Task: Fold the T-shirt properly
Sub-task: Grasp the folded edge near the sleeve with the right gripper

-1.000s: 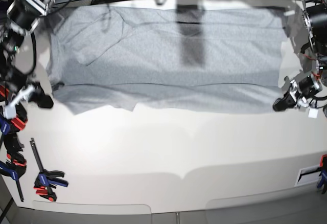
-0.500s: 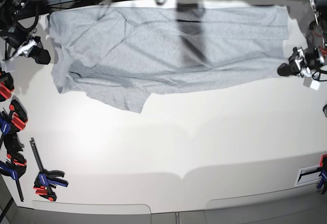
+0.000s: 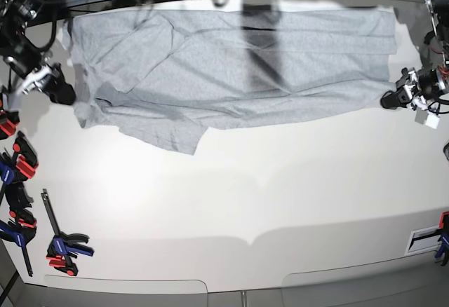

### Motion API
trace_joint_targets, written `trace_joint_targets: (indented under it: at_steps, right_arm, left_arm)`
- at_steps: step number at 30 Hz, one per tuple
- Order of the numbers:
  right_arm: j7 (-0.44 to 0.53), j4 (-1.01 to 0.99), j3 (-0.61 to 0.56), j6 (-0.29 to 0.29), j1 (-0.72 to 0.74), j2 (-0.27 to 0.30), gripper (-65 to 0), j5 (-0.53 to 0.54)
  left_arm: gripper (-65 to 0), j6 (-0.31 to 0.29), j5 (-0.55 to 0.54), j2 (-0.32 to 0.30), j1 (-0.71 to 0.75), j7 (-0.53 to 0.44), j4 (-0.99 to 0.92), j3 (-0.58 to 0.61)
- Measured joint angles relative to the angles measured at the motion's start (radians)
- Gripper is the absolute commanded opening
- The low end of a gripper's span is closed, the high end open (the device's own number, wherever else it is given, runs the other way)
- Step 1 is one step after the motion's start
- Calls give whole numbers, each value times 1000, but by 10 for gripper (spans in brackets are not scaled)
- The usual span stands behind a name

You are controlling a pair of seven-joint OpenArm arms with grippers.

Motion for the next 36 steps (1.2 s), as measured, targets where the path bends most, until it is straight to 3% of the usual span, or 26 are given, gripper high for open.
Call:
trace_joint_targets:
  at_steps: [4, 16, 23, 26, 29, 33, 36]
  right_arm:
    - [18, 0, -70, 0, 63, -22, -351, -29]
    - [232, 0, -177, -2, 166, -218, -353, -454]
    - [260, 0, -256, -16, 166, -310, -354, -493]
    - [302, 0, -251, -16, 165, -323, -360, -509]
    - [337, 1, -251, -20, 165, -316, -360, -619]
    - [336, 1, -212, -93, 165, -306, -360, -680]
    - [380, 1, -124, -106, 166, -305, -360, -673]
  left_arm:
    - [-650, 0, 0, 0, 0, -3, 37, 0]
    - [-650, 0, 0, 0, 0, -18, 58, 0]
    - [-650, 0, 0, 0, 0, -18, 58, 0]
    - [-650, 0, 0, 0, 0, -18, 58, 0]
    - [-650, 0, 0, 0, 0, -18, 58, 0]
    - [-650, 0, 0, 0, 0, -18, 58, 0]
    - [-650, 0, 0, 0, 1, -18, 58, 0]
